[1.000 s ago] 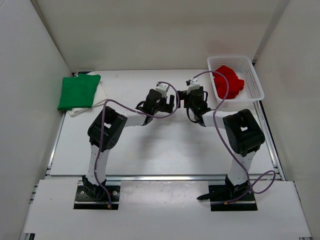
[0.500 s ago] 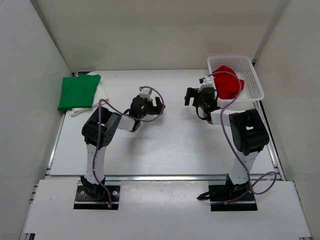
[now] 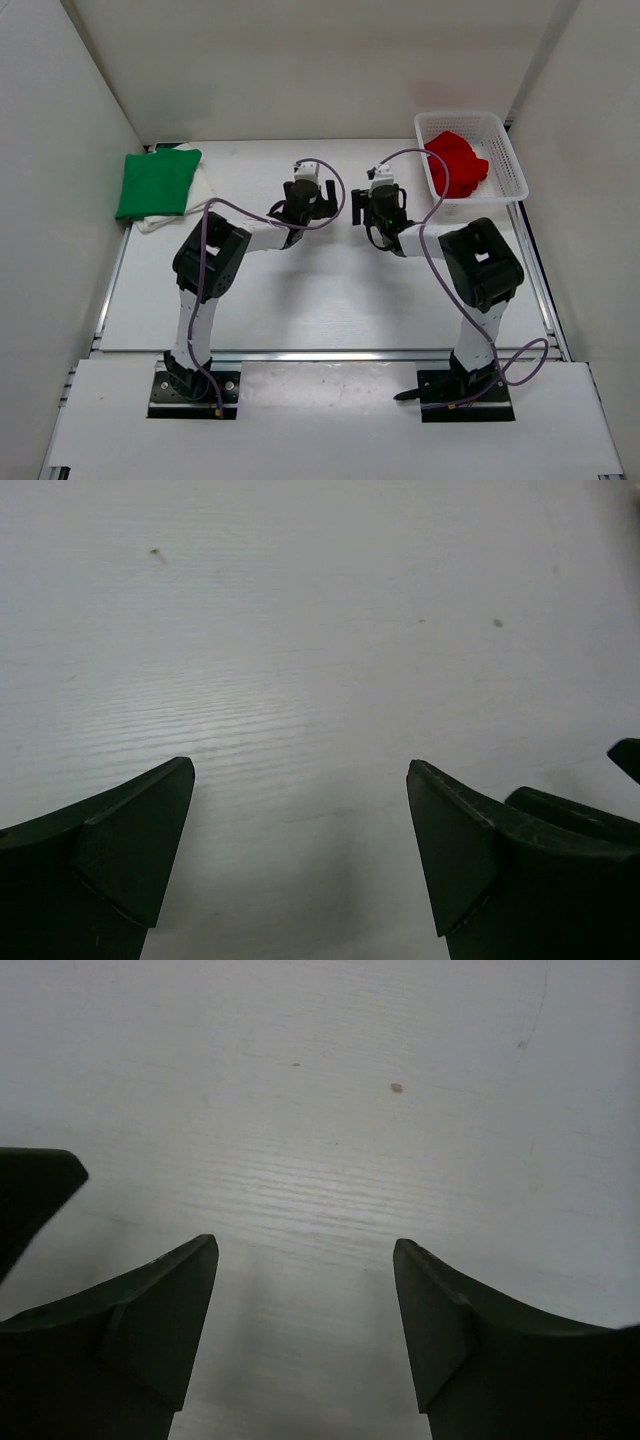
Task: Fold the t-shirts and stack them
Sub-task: Grab crumpled tshirt from bin with the right arm
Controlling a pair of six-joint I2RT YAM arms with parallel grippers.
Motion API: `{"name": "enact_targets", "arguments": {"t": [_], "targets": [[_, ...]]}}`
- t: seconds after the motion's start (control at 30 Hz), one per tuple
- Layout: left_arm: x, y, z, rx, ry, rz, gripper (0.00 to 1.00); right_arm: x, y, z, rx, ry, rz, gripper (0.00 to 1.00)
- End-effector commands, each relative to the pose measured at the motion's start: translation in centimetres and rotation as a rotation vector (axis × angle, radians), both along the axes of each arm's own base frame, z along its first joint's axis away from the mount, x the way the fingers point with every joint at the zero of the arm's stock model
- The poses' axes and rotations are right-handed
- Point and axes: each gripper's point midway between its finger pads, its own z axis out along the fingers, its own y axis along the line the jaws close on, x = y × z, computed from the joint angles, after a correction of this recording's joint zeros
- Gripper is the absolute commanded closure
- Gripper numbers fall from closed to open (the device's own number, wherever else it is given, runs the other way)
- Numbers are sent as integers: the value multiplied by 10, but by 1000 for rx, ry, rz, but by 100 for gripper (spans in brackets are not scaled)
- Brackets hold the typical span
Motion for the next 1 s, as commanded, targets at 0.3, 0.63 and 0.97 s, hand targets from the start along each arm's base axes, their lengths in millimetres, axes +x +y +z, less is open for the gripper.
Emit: {"name": "enact_targets", "arguments": {"t": [0.3,0.63,0.97], "targets": [[7,45,8,-100,6,103,76,36,-4,28,38,-25,25,87],[-46,71,-24,-107,214,141,79,19,-5,67,452,172,200,81],[-74,53,-2,-78,151,50,65,45,-134,202,-58,-8,-221,67]]}}
